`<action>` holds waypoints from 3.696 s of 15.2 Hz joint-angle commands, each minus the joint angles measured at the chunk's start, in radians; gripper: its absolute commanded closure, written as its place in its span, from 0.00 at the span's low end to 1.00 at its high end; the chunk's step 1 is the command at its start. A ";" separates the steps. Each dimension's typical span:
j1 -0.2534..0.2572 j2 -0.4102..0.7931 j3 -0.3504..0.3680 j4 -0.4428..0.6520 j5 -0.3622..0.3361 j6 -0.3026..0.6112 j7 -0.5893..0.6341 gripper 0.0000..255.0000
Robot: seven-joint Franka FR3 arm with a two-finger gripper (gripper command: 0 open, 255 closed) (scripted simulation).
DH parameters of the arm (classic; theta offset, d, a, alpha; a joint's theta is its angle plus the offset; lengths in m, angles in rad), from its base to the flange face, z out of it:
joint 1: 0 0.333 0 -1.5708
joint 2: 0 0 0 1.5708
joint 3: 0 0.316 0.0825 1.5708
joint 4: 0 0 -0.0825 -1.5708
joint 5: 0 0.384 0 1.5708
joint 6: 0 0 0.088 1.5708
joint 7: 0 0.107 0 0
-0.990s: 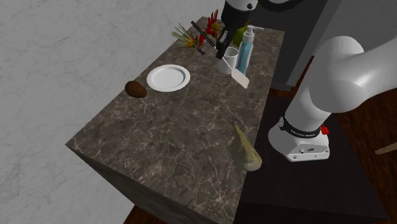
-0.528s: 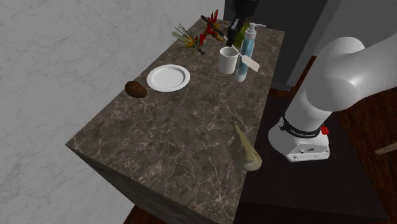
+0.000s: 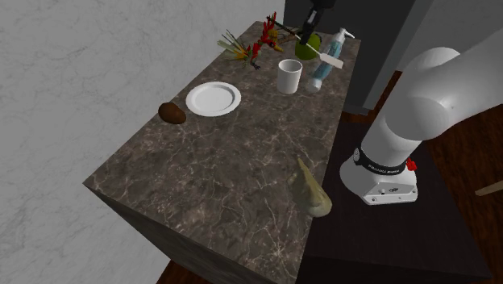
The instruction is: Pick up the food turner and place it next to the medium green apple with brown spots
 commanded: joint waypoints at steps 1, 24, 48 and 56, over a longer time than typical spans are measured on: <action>0.007 0.061 -0.058 0.054 0.001 0.012 -0.059 1.00; -0.043 1.081 -0.541 0.914 0.831 -0.255 -0.988 1.00; -0.489 1.525 -0.330 1.409 1.067 -0.378 -1.089 1.00; -0.490 1.567 -0.305 1.372 1.100 -0.311 -1.122 1.00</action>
